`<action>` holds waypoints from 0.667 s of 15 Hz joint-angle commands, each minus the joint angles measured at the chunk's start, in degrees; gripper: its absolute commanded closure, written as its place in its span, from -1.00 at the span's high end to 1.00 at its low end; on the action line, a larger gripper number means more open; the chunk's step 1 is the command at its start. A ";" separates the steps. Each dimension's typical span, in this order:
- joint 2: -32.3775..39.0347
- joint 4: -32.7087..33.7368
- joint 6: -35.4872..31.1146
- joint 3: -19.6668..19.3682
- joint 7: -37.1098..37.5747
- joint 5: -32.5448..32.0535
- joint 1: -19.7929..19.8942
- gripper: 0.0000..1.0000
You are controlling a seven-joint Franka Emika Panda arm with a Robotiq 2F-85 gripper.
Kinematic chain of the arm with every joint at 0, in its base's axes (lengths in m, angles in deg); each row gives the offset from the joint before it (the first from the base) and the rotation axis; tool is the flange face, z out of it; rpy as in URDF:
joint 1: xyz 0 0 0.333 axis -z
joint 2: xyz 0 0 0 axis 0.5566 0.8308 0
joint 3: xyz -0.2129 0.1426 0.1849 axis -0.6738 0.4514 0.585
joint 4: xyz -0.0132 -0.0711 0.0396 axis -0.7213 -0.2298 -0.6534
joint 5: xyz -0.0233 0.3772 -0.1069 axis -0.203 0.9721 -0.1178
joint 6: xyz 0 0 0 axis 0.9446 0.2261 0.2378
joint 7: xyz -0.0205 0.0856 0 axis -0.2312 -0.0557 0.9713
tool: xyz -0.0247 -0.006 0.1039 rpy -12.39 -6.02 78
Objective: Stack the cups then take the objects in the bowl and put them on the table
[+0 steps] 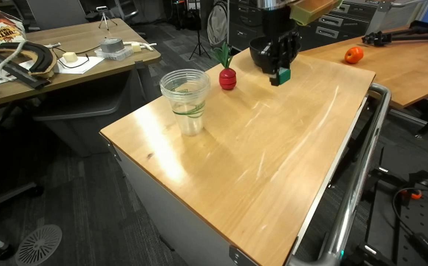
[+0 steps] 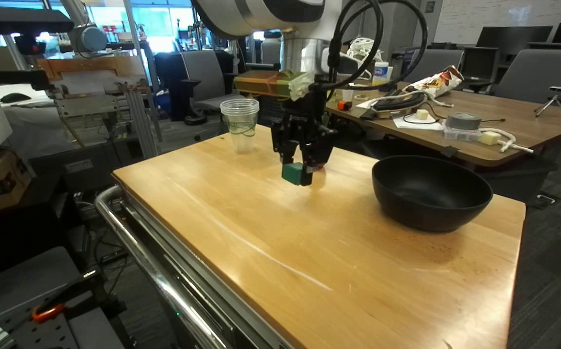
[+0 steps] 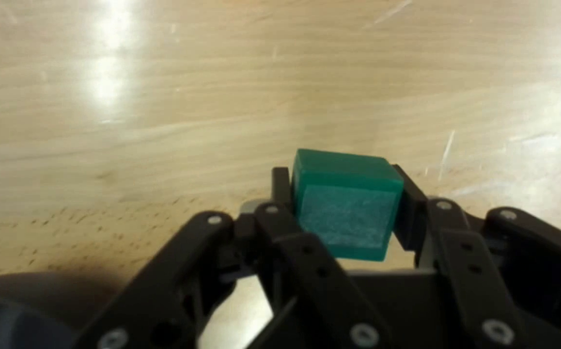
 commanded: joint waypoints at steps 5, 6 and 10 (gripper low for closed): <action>3.48 -0.09 4.46 0.58 -4.23 4.17 0.75 0.77; 0.62 -2.22 6.67 0.25 -5.21 2.75 0.75 0.94; -10.85 -11.82 10.45 -1.58 -5.84 -3.37 1.03 1.00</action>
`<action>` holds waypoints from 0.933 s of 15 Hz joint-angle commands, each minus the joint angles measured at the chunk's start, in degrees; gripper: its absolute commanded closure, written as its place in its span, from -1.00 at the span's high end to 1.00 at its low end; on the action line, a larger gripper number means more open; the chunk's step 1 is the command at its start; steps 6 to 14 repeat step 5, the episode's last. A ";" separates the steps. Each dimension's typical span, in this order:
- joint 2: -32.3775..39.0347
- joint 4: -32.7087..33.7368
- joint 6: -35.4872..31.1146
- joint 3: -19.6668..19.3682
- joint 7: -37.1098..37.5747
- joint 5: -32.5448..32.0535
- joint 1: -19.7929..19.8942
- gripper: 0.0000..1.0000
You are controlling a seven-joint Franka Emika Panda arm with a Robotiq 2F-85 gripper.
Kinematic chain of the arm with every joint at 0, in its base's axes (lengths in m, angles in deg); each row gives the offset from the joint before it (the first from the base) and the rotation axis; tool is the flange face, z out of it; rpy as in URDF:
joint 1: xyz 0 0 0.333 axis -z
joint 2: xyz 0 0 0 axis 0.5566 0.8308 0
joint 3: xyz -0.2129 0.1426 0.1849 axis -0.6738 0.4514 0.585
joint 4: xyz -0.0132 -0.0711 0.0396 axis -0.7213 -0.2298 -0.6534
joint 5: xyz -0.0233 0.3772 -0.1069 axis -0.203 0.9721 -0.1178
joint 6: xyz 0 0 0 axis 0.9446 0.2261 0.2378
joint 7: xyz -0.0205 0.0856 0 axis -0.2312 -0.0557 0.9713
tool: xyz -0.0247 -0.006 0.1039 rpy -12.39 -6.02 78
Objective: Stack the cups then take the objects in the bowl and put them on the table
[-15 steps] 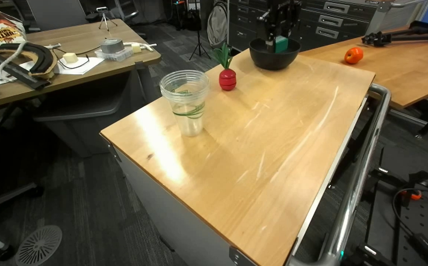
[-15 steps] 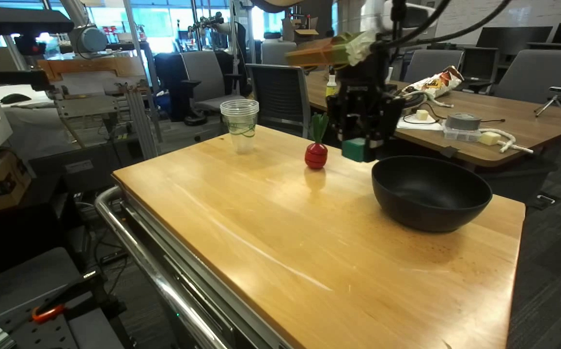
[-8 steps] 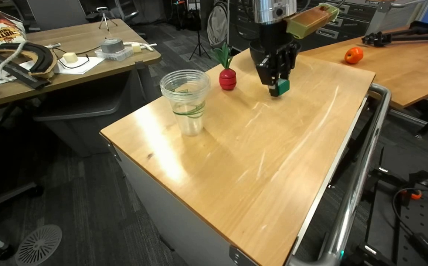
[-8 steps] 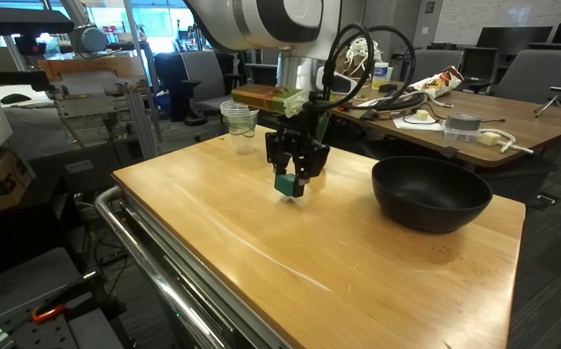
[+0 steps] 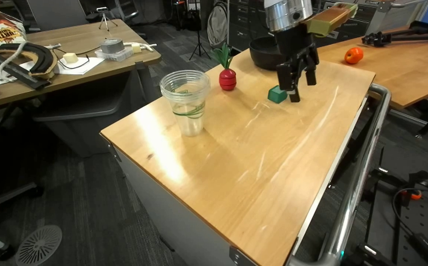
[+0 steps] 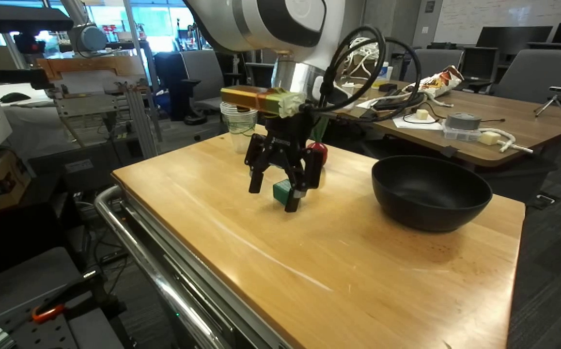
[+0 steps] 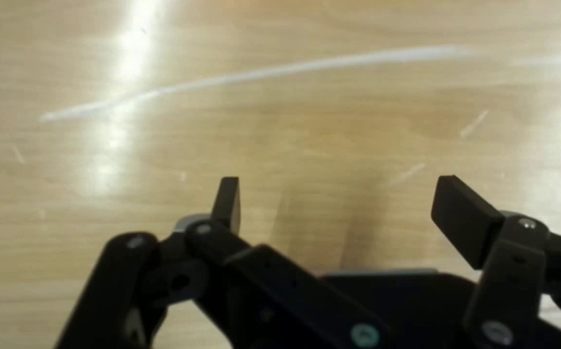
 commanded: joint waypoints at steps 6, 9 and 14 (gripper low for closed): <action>-14.59 -12.46 -1.80 -2.66 -2.88 -5.82 2.28 1.00; -14.59 -12.46 -1.80 -2.66 -2.88 -5.82 2.28 1.00; -14.59 -12.46 -1.80 -2.66 -2.88 -5.82 2.28 1.00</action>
